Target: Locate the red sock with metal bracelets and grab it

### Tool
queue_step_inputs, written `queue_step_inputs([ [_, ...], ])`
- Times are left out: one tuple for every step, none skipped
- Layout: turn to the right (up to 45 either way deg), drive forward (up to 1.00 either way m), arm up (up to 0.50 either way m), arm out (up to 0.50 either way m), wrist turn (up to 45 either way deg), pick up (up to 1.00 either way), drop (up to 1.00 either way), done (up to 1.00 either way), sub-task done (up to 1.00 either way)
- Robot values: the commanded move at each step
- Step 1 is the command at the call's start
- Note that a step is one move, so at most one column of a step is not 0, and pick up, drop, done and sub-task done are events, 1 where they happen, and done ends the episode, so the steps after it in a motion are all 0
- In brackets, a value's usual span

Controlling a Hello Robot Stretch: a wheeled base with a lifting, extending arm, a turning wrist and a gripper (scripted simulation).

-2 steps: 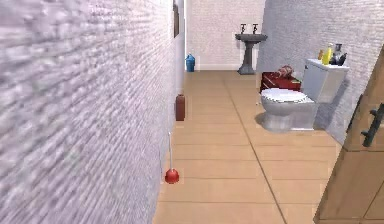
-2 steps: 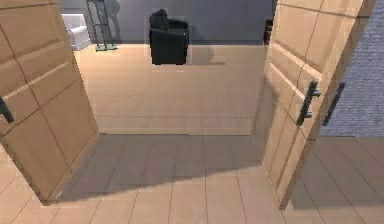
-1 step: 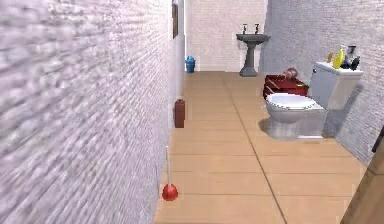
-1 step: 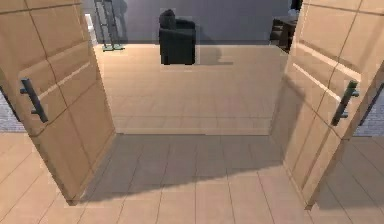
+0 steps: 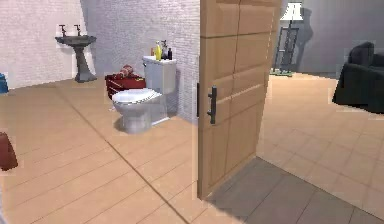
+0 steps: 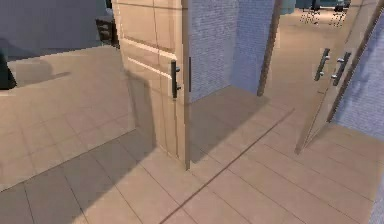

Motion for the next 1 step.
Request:
queue_step_inputs([
  [45.0,0.00,0.00,0.00,0.0,0.00,0.00,0.00,0.00],
])
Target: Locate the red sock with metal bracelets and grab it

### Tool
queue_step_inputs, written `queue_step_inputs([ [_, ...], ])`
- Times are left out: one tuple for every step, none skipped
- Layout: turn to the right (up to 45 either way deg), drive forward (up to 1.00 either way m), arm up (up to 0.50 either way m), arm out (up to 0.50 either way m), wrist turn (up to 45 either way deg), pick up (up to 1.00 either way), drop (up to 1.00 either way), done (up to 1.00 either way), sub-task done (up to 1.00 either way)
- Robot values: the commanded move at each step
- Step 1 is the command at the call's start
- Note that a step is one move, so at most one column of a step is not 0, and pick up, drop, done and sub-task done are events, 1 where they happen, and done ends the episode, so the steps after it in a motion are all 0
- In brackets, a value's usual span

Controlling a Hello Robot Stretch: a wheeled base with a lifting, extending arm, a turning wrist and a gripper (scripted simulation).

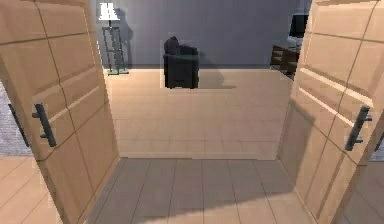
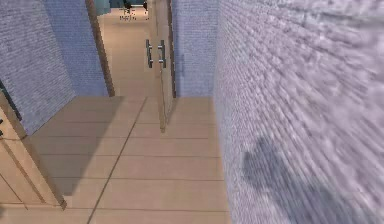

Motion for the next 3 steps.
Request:
queue_step_inputs([
  [0.0,0.10,0.00,0.00,0.0,0.00,0.00,0.00,0.00],
  [-45.0,0.00,0.00,0.00,0.0,0.00,0.00,0.00,0.00],
  [-39.0,0.00,0.00,0.00,0.0,0.00,0.00,0.00,0.00],
])
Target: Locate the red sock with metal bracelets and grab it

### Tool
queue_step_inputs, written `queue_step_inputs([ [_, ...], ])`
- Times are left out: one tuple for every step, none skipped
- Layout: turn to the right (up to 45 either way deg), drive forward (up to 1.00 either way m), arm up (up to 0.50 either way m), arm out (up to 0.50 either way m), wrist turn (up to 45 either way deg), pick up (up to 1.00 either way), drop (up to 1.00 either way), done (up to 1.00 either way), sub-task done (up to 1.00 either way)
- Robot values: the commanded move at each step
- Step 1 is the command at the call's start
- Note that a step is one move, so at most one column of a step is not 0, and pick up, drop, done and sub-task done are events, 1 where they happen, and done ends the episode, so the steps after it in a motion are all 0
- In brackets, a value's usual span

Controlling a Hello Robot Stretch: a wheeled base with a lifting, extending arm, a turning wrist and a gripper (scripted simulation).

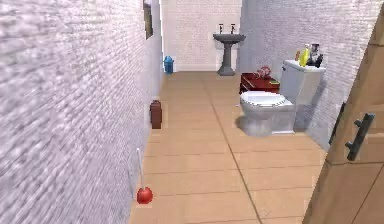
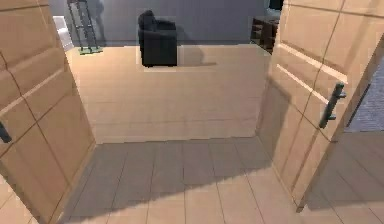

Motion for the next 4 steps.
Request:
queue_step_inputs([
  [0.0,1.00,0.00,0.00,0.0,0.00,0.00,0.00,0.00],
  [0.0,1.00,0.00,0.00,0.0,0.00,0.00,0.00,0.00],
  [0.0,0.85,0.00,0.00,0.0,0.00,0.00,0.00,0.00],
  [45.0,0.00,0.00,0.00,0.0,0.00,0.00,0.00,0.00],
])
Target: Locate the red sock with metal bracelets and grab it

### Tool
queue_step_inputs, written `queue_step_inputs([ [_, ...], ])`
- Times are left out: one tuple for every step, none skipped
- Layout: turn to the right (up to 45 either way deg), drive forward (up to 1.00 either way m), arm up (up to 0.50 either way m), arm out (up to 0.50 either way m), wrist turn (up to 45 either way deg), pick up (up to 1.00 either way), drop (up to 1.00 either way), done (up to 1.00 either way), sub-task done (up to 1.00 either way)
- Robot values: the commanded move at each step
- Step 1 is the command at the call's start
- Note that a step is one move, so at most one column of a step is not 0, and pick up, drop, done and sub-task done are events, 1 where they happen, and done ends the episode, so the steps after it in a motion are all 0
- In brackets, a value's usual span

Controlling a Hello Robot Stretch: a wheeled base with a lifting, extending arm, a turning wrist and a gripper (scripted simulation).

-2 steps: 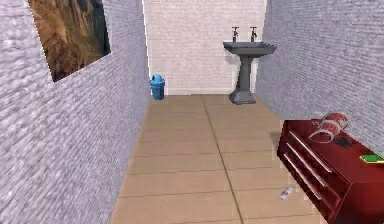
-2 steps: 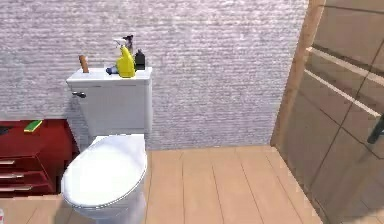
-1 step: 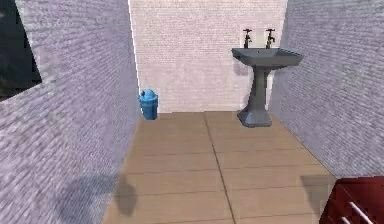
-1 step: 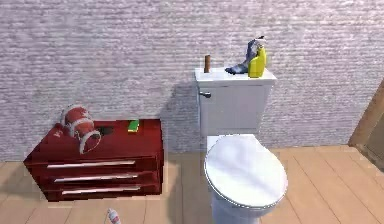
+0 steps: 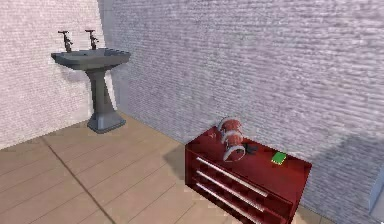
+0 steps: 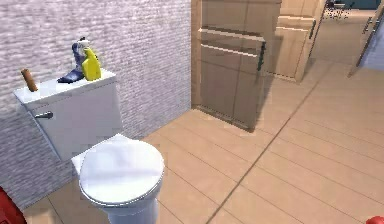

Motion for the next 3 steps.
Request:
queue_step_inputs([
  [18.0,0.00,0.00,0.00,0.0,0.00,0.00,0.00,0.00],
  [0.0,0.55,0.00,0.00,0.0,0.00,0.00,0.00,0.00],
  [-45.0,0.00,0.00,0.00,0.0,0.00,0.00,0.00,0.00],
])
